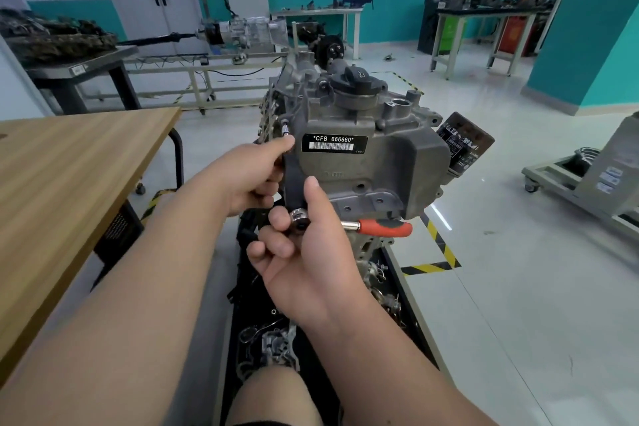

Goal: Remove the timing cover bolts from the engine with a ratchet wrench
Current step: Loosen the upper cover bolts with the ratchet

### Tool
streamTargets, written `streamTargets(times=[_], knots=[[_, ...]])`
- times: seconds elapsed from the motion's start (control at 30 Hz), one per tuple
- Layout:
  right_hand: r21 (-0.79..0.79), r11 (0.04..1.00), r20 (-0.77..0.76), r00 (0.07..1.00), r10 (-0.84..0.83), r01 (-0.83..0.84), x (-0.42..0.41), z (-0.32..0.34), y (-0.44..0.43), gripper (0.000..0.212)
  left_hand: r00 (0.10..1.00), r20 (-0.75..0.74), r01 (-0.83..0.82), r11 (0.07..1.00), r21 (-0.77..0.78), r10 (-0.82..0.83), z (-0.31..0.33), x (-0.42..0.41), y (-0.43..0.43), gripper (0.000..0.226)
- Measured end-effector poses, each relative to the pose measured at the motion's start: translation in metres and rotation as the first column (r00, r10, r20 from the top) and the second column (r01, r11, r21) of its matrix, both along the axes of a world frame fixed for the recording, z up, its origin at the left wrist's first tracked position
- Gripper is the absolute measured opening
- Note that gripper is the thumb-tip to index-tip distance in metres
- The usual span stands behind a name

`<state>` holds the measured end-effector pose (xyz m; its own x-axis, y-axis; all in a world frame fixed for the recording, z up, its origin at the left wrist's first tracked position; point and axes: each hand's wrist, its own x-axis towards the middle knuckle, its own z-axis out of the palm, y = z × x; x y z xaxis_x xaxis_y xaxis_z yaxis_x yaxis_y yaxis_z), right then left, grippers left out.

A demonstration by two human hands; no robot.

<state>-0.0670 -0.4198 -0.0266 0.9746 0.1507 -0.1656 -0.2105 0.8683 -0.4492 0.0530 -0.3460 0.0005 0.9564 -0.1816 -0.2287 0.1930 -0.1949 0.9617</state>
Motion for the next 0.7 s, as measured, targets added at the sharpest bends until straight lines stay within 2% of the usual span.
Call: streamTargets(times=[0.07, 0.17, 0.23, 0.33, 0.4, 0.43, 0.47, 0.53, 0.6, 0.63, 0.7], knots=[[-0.021, 1.000, 0.014, 1.000, 0.013, -0.013, 0.000, 0.000, 0.000, 0.035, 1.000, -0.029, -0.014, 0.992, -0.124, 0.010, -0.008, -0.018, 0.001, 0.052], [-0.193, 0.981, 0.035, 0.999, -0.026, 0.032, 0.000, -0.002, -0.004, 0.027, 0.998, -0.069, -0.025, 0.967, -0.252, 0.008, -0.016, -0.036, -0.006, 0.058], [-0.328, 0.942, 0.058, 0.997, -0.051, 0.067, 0.001, -0.001, -0.008, 0.022, 0.997, -0.068, -0.053, 0.962, -0.268, 0.036, -0.017, -0.042, -0.011, 0.055], [-0.444, 0.893, 0.092, 0.995, -0.040, 0.077, 0.000, 0.001, -0.013, 0.021, 0.995, -0.034, -0.099, 0.959, -0.265, 0.093, -0.015, -0.046, -0.017, 0.046], [-0.581, 0.801, 0.157, 0.986, -0.059, 0.141, -0.002, 0.004, -0.020, 0.025, 0.994, -0.039, -0.109, 0.958, -0.265, 0.103, -0.012, -0.047, -0.022, 0.043], [-0.693, 0.694, 0.205, 0.976, -0.073, 0.198, -0.003, 0.005, -0.024, 0.028, 0.992, -0.049, -0.124, 0.949, -0.291, 0.115, -0.011, -0.046, -0.025, 0.040], [-0.810, 0.526, 0.259, 0.963, -0.075, 0.259, -0.004, 0.008, -0.028, 0.027, 0.987, -0.066, -0.157, 0.930, -0.333, 0.143, -0.010, -0.045, -0.027, 0.035], [-0.942, 0.073, 0.328, 0.944, -0.026, 0.329, -0.006, 0.014, -0.035, 0.021, 0.979, -0.067, -0.202, 0.908, -0.366, 0.191, -0.010, -0.042, -0.030, 0.029], [-0.873, -0.375, 0.320, 0.946, 0.046, 0.313, -0.006, 0.018, -0.038, 0.031, 0.985, -0.059, -0.171, 0.927, -0.333, 0.160, -0.012, -0.040, -0.032, 0.033], [-0.790, -0.517, 0.341, 0.937, 0.073, 0.328, -0.007, 0.023, -0.037, 0.032, 0.987, -0.066, -0.158, 0.927, -0.341, 0.144, -0.012, -0.038, -0.032, 0.035], [-0.671, -0.640, 0.392, 0.912, 0.123, 0.374, -0.010, 0.033, -0.033, 0.030, 0.988, -0.078, -0.151, 0.924, -0.351, 0.132, -0.006, -0.037, -0.032, 0.038]])
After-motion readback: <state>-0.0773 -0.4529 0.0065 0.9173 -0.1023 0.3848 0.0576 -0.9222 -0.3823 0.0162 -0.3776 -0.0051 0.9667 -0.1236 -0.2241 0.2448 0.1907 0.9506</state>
